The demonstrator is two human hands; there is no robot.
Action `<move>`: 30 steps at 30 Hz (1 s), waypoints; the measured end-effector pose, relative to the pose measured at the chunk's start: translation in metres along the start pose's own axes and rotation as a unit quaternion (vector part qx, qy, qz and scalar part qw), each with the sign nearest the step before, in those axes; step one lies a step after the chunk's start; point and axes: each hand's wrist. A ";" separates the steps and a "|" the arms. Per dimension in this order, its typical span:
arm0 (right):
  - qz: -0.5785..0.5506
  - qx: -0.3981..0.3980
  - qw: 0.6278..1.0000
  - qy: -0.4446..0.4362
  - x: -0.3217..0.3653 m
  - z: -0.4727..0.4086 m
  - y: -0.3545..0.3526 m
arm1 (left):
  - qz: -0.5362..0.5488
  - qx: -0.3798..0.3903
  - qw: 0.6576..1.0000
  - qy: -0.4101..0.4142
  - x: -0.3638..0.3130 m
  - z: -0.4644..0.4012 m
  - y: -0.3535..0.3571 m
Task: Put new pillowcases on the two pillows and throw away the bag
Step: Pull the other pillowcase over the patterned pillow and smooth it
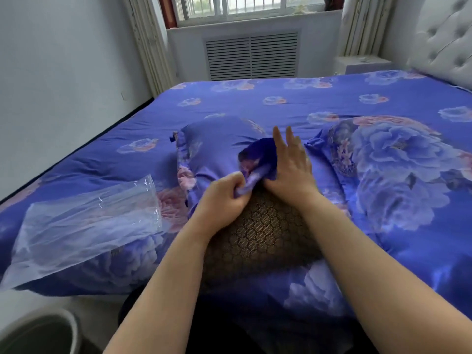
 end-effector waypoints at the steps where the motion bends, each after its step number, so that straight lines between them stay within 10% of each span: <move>1: 0.011 -0.003 1.000 -0.013 0.001 -0.002 0.001 | -0.006 0.029 0.999 0.012 -0.002 0.011 0.006; 11: -0.091 0.136 0.986 -0.018 0.001 0.019 -0.017 | -0.153 -0.059 0.976 -0.144 0.009 0.023 0.049; 17: 0.000 0.303 0.953 0.007 0.003 0.060 -0.030 | -0.128 -0.289 0.949 0.002 0.032 0.008 0.073; 20: 0.054 0.208 0.975 0.060 -0.014 0.066 -0.030 | -0.106 -0.282 0.941 0.155 0.025 0.020 0.061; 24: 0.099 -0.016 0.987 0.124 -0.052 0.068 -0.023 | -0.050 -0.275 0.952 0.128 0.024 0.036 0.055; 30: -0.273 -0.133 0.948 0.096 -0.067 0.076 -0.021 | -0.141 -0.247 0.946 0.155 0.035 0.050 0.075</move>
Point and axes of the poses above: each hand's wrist, its own z-axis away from the middle knuckle, its own y-axis out of the palm, x = y × z, and after that the axes turned 1 degree about -z, right-handed
